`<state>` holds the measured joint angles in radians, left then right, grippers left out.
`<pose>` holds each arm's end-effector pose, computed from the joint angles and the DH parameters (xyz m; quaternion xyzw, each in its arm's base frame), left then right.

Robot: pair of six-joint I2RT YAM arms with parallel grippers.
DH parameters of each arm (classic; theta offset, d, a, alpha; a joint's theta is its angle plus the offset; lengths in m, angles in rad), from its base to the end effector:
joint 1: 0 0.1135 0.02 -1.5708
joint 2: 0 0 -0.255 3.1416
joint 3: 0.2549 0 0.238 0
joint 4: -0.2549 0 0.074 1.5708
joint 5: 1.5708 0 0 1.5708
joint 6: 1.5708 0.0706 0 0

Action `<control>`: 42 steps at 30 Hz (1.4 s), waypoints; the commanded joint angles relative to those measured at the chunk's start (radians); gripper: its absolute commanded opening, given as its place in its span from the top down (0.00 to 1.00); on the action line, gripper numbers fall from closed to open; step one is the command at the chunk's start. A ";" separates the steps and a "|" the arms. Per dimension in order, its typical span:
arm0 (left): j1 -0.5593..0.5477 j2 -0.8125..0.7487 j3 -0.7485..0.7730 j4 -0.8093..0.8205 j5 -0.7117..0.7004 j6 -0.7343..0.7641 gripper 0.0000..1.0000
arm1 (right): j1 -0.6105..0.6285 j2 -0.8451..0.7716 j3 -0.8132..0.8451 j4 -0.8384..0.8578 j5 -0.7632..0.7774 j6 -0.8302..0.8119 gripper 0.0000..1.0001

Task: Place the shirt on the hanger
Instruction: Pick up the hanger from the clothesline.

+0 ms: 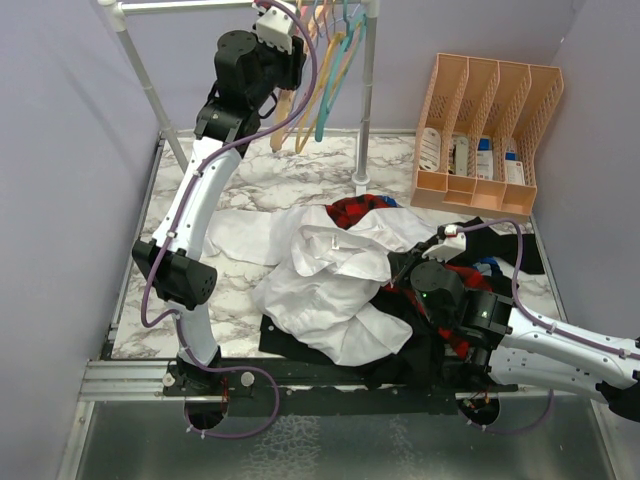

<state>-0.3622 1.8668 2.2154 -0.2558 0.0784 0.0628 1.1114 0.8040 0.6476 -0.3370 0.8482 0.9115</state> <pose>0.4040 -0.1590 0.5059 0.1703 0.6518 -0.1363 0.7264 0.1300 0.1434 0.2634 0.1320 0.7995 0.2089 0.5475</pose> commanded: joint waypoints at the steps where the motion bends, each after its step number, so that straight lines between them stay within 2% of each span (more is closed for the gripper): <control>1: 0.000 -0.003 0.050 -0.009 0.001 -0.024 0.48 | -0.002 -0.014 -0.003 -0.016 0.037 0.007 0.99; 2: 0.000 -0.003 0.057 -0.013 0.015 -0.034 0.42 | -0.002 -0.014 -0.003 -0.016 0.037 0.006 0.99; 6: 0.003 -0.003 0.082 -0.027 0.061 -0.067 0.28 | -0.003 -0.014 -0.005 -0.015 0.036 0.010 0.99; 8: 0.012 -0.002 0.090 -0.030 0.076 -0.090 0.25 | -0.002 -0.013 -0.005 -0.017 0.034 0.009 0.99; 11: 0.044 0.005 0.098 -0.022 0.103 -0.146 0.25 | -0.003 -0.015 -0.006 -0.025 0.034 0.018 0.99; 15: 0.125 0.021 0.111 0.002 0.165 -0.257 0.31 | -0.002 -0.025 -0.014 -0.035 0.034 0.032 0.99; 19: 0.156 0.047 0.152 -0.013 0.191 -0.303 0.36 | -0.003 -0.031 -0.019 -0.040 0.035 0.036 0.99; 24: 0.155 0.055 0.156 -0.013 0.200 -0.301 0.41 | -0.003 -0.029 -0.019 -0.038 0.035 0.038 0.99; 34: 0.155 0.049 0.137 -0.012 0.244 -0.284 0.42 | -0.002 -0.034 -0.026 -0.045 0.037 0.047 0.99; 42: 0.135 0.040 0.099 -0.022 0.213 -0.174 0.43 | -0.003 -0.031 -0.028 -0.042 0.036 0.047 0.99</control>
<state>-0.2096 1.9190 2.3272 -0.2779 0.2970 -0.1898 1.1114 0.7822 0.6361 -0.3519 0.8486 0.9424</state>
